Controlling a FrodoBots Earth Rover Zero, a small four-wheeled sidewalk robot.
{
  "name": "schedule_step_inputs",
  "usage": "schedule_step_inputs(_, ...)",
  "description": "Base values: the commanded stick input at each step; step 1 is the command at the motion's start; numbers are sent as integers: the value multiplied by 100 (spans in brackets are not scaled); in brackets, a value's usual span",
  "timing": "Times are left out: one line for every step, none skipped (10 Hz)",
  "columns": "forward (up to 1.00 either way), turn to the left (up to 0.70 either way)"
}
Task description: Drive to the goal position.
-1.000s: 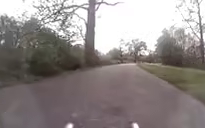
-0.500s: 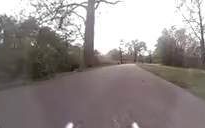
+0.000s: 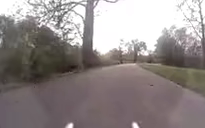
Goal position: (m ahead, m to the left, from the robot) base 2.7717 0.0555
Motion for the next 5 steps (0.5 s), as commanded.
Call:
schedule_step_inputs(100,0)
schedule_step_inputs(100,0)
schedule_step_inputs(100,0)
schedule_step_inputs(100,0)
schedule_step_inputs(100,0)
